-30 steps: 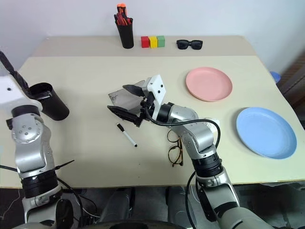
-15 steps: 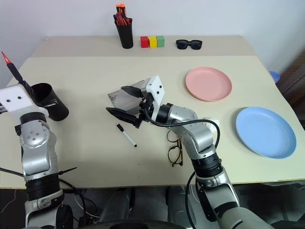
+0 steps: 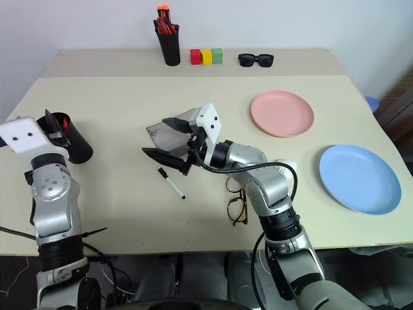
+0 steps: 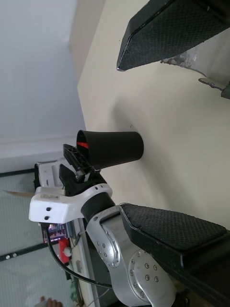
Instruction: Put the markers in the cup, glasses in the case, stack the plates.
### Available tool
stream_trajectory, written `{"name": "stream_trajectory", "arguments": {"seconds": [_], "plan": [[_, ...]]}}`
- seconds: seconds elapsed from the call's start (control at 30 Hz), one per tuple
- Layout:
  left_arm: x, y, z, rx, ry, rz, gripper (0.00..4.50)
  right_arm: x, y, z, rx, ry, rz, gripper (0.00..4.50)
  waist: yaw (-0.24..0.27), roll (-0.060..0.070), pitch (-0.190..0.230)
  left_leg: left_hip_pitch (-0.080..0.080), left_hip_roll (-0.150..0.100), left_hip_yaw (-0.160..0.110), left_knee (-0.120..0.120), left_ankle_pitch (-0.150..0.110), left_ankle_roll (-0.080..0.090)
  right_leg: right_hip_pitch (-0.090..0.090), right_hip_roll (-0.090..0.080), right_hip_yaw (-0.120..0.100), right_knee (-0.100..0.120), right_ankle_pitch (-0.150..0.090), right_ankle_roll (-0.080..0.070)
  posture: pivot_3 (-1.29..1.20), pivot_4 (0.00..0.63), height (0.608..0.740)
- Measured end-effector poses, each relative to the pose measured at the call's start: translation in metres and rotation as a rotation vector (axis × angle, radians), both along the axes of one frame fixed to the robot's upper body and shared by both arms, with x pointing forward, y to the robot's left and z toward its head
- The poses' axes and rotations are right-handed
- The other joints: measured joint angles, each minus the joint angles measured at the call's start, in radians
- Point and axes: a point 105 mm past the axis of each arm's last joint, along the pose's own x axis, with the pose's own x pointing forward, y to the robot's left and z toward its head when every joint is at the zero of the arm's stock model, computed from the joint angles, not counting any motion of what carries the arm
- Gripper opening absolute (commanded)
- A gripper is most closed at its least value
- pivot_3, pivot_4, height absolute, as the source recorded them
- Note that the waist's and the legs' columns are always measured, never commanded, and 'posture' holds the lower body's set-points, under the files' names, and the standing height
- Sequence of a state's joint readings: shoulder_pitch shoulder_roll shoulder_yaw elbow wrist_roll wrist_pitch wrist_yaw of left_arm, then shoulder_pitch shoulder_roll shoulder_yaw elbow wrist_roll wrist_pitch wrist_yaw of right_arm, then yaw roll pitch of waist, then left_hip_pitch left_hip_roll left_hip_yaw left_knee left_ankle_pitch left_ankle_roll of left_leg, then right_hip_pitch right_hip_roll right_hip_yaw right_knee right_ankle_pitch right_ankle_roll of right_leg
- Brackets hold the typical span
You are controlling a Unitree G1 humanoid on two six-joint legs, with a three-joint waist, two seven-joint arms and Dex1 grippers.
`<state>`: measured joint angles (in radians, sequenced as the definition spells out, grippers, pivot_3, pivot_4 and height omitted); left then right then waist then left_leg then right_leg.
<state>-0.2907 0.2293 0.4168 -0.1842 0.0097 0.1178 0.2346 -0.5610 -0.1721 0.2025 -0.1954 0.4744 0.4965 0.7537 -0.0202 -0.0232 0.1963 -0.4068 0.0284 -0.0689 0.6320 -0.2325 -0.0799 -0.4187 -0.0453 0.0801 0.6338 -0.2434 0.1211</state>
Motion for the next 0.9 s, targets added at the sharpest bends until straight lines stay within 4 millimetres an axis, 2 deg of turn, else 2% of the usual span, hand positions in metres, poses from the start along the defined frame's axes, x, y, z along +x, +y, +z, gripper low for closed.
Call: {"name": "stream_trajectory", "arguments": {"seconds": [0.13,0.23,0.3,0.4,0.53,0.63,0.77,0.9], "plan": [[0.005,-0.027,0.035,0.039,-0.075,-0.204,2.70,0.001,-0.009,-0.003,-0.044,-0.015,-0.003,4.50,0.005,0.000,0.000,-0.001,0.000,0.000,0.000,0.000,0.000,0.000,0.000,0.000,-0.001,0.000,0.000,0.00,0.150,0.740],[0.007,-0.064,0.053,0.097,-0.015,-0.478,3.53,0.005,-0.030,-0.006,-0.119,-0.040,-0.021,4.50,0.000,0.000,0.000,-0.001,0.000,0.000,0.000,0.000,0.000,0.000,-0.001,0.000,-0.001,0.000,0.000,0.00,0.150,0.740],[0.002,-0.089,0.042,0.127,0.101,-0.663,4.48,0.009,-0.044,-0.003,-0.147,-0.060,-0.047,4.50,-0.008,0.000,0.000,0.000,0.000,0.000,-0.002,0.000,0.000,0.000,0.000,0.000,-0.001,0.000,0.000,0.00,0.150,0.740],[-0.010,-0.118,0.011,0.252,0.321,-0.895,4.48,0.012,-0.055,-0.003,-0.179,-0.069,-0.062,4.50,-0.030,0.001,0.000,0.001,0.002,0.000,-0.003,0.000,0.000,-0.002,0.002,0.000,0.000,-0.001,-0.002,0.00,0.150,0.740],[-0.027,-0.131,-0.015,0.449,0.575,-1.144,4.48,0.011,-0.063,-0.006,-0.220,-0.072,-0.049,4.50,-0.039,0.001,0.001,0.000,0.003,0.001,-0.002,0.000,0.000,-0.002,0.003,0.000,0.001,-0.004,-0.006,0.00,0.150,0.740],[-0.040,-0.133,-0.038,0.578,0.776,-1.329,4.48,0.009,-0.069,-0.009,-0.261,-0.073,-0.024,4.50,-0.041,0.001,0.001,0.000,0.003,0.002,-0.002,0.000,0.000,-0.002,0.002,0.001,0.000,-0.004,-0.007,0.00,0.150,0.740],[-0.044,-0.139,-0.053,0.765,0.882,-1.474,4.48,0.005,-0.067,-0.012,-0.274,-0.071,0.004,4.50,-0.037,0.001,0.001,-0.001,0.003,0.003,-0.002,0.000,0.000,-0.003,0.002,0.001,-0.001,-0.004,-0.007,0.00,0.150,0.740],[-0.034,-0.151,-0.063,1.010,0.912,-1.569,4.48,0.001,-0.069,-0.019,-0.281,-0.063,-0.003,4.50,-0.023,0.001,0.001,-0.001,0.003,0.003,-0.002,0.000,0.000,-0.004,0.002,0.001,-0.001,-0.004,-0.007,0.00,0.150,0.740]]}}
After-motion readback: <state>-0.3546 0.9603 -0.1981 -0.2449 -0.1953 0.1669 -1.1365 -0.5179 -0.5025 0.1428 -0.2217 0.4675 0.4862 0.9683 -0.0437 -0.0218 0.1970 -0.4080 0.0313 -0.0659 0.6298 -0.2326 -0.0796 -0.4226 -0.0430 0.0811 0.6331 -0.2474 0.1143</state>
